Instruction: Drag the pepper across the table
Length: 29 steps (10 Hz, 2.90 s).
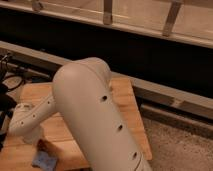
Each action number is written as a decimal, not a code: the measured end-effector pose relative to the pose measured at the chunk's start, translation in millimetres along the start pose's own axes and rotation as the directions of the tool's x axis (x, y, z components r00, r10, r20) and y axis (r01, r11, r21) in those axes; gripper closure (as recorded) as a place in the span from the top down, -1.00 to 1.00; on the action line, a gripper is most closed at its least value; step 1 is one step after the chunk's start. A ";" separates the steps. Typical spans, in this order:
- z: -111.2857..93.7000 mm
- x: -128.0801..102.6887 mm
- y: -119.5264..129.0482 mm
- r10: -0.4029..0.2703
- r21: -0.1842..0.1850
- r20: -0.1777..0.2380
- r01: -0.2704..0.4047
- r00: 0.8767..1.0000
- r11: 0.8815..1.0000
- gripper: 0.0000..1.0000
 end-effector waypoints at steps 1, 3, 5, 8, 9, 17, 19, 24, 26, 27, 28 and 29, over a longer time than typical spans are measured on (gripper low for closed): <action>0.4 -4.8 4.8 -0.013 -0.029 0.027 0.013 1.000 0.999 -1.00; 2.5 -22.5 19.7 -0.055 -0.112 0.104 0.067 0.993 0.992 -1.00; 7.3 -37.1 46.7 -0.152 -0.162 0.088 0.165 0.984 0.973 -0.88; 8.0 -30.4 47.9 -0.145 -0.137 0.045 0.150 0.988 0.979 -1.00; 6.9 -28.6 45.3 -0.131 -0.142 0.082 0.141 0.988 0.980 -1.00; 8.8 -28.1 59.6 -0.158 -0.142 0.085 0.169 0.984 0.975 -1.00; 9.8 -25.1 59.1 -0.161 -0.142 0.077 0.171 0.984 0.975 -1.00; 10.7 -22.1 61.5 -0.166 -0.139 0.083 0.176 0.983 0.974 -1.00; 10.8 -20.8 60.7 -0.167 -0.137 0.085 0.178 0.982 0.974 -1.00; 10.2 -21.0 61.8 -0.169 -0.137 0.086 0.180 0.982 0.974 -1.00; 10.9 -19.9 63.8 -0.172 -0.137 0.085 0.183 0.981 0.974 -1.00; 10.9 -19.6 64.9 -0.174 -0.137 0.085 0.185 0.981 0.973 -1.00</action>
